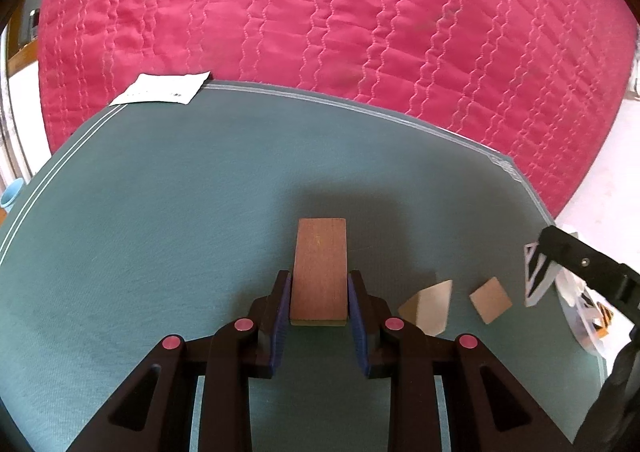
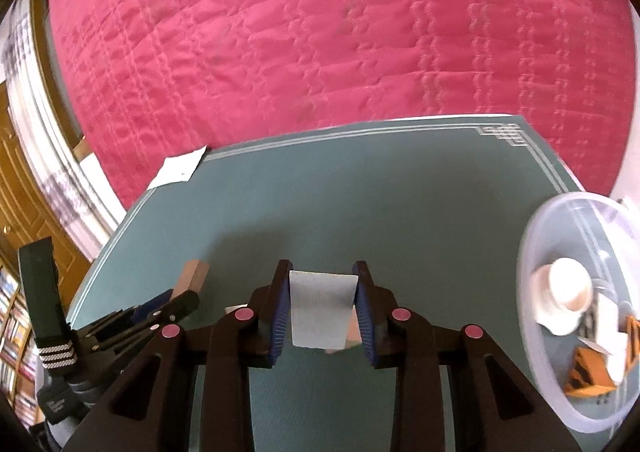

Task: Organize rigid objects
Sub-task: 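Carry the white block into the clear bowl and open the right gripper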

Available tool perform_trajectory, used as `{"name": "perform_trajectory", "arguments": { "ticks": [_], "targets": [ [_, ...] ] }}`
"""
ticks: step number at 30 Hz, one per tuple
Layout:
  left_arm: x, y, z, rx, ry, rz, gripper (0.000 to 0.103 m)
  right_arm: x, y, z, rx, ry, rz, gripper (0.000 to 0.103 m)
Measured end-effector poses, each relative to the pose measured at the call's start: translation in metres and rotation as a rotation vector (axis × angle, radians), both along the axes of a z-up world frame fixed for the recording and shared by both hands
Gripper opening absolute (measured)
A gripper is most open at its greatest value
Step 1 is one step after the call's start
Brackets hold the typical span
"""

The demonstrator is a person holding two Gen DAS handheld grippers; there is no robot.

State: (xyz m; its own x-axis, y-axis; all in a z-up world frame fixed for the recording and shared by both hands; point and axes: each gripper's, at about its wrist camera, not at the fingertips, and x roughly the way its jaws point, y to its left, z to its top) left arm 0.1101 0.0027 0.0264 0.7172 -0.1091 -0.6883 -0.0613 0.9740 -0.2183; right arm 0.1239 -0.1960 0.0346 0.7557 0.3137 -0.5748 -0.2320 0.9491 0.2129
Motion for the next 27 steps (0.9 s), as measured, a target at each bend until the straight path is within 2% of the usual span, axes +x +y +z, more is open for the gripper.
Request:
{"name": "perform_trajectory", "arguments": {
  "ticks": [12, 21, 27],
  "targets": [
    [-0.005, -0.009, 0.005, 0.000, -0.014, -0.021, 0.029, -0.027, -0.080, 0.019, 0.045, -0.042, -0.199, 0.031],
    [-0.008, -0.019, 0.006, 0.011, -0.021, -0.043, 0.029, -0.040, -0.151, 0.012, 0.096, -0.029, -0.378, 0.031],
    [-0.010, -0.027, 0.007, 0.020, -0.024, -0.065, 0.029, -0.039, -0.180, 0.015, 0.094, -0.038, -0.456, 0.031]
  ]
}}
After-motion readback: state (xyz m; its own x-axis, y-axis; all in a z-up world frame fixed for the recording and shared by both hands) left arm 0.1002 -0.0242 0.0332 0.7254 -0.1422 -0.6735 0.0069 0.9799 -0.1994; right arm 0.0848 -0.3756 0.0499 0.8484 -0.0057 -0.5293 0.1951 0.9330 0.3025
